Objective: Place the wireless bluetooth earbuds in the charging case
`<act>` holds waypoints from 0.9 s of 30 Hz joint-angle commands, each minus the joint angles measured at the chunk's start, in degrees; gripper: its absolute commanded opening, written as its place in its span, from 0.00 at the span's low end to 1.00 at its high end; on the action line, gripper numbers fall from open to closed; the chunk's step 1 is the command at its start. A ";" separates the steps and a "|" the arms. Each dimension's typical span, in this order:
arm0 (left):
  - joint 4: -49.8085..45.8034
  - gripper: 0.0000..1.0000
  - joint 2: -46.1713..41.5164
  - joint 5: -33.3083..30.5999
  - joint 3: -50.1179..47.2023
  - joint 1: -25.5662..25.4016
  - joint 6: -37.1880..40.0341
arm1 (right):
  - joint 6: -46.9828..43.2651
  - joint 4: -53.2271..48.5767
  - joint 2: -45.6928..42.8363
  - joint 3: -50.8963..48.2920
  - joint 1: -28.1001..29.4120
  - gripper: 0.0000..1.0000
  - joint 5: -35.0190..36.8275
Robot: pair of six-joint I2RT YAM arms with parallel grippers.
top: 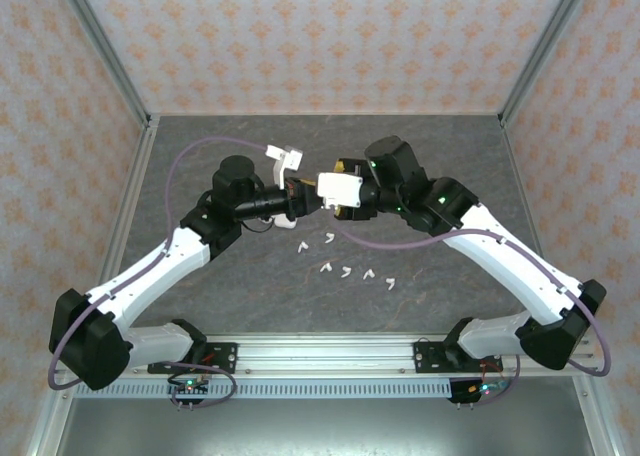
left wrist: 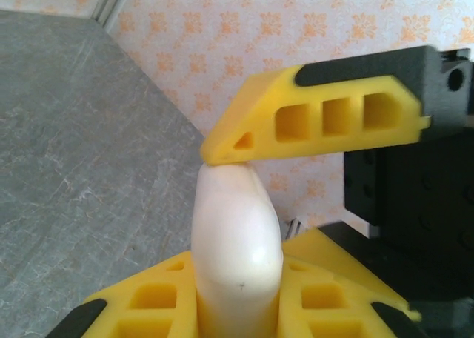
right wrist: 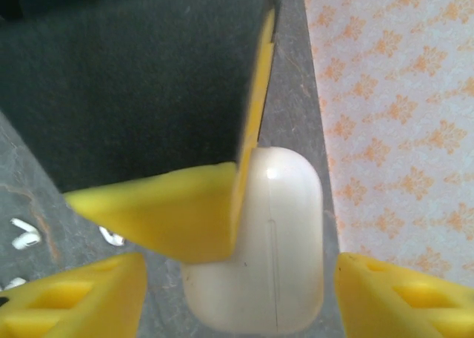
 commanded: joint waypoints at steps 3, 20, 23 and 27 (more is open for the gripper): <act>5.40 0.02 -5.33 -7.60 -4.53 -1.05 8.77 | 9.45 -7.51 -3.54 3.49 -0.57 0.92 -6.04; 5.03 0.00 -11.84 -7.04 -9.06 -2.19 36.27 | 32.14 11.68 -14.17 -9.98 -5.40 0.99 -13.67; 4.78 0.00 -11.66 -6.84 -8.41 -2.65 37.25 | 32.12 12.38 -12.39 -8.57 -5.33 1.00 -13.03; 4.40 0.00 -11.33 -6.88 -7.62 -3.50 38.09 | 30.52 11.63 -9.75 -6.70 -5.40 1.00 -12.41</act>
